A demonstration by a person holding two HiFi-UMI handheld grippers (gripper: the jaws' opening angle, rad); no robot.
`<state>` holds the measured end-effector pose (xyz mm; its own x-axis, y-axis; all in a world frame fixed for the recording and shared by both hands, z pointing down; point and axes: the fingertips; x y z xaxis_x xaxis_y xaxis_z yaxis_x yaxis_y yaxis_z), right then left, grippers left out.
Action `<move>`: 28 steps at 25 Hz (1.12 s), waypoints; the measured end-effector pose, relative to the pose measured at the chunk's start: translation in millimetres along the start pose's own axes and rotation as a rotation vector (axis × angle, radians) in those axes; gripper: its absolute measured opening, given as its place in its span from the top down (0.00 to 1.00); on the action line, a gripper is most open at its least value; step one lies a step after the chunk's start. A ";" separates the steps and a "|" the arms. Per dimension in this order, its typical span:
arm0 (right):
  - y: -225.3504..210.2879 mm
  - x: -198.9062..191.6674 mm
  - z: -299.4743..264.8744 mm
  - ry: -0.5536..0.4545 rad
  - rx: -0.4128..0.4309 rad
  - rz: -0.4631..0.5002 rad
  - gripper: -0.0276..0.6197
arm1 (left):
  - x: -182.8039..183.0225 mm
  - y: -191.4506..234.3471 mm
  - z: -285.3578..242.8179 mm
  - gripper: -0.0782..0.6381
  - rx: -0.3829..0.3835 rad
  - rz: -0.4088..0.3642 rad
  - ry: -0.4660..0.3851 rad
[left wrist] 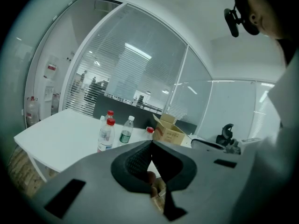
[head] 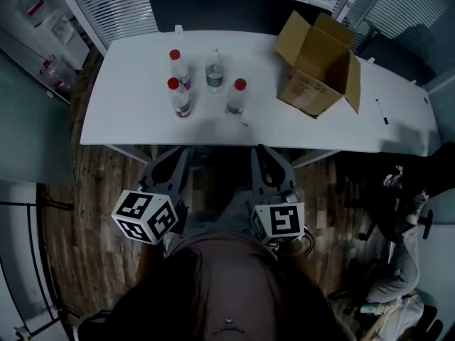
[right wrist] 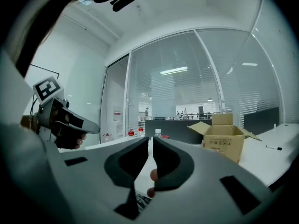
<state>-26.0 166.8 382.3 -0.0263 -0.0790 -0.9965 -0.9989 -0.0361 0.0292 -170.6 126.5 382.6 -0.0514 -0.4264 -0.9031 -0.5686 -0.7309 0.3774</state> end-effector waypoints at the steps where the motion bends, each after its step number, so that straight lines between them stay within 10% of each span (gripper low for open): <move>1: 0.9 4.2 3.6 -0.005 -0.002 -0.001 0.88 | -0.9 -0.9 0.1 0.88 -0.004 0.001 0.001; 28: 13.0 15.9 40.2 -0.002 -0.026 -0.009 0.90 | -17.7 -27.4 4.0 0.88 -0.072 0.034 -0.011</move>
<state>-40.9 205.2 363.7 -0.0178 -0.0767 -0.9969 -0.9978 -0.0628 0.0227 -157.4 156.2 387.4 -0.0791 -0.4462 -0.8914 -0.5061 -0.7524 0.4215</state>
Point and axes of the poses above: the fingertips, and each gripper's own axes: z backward along the fingers, y to its left, x out of its top, and after that the axes turned 10 degrees about -x, right-handed
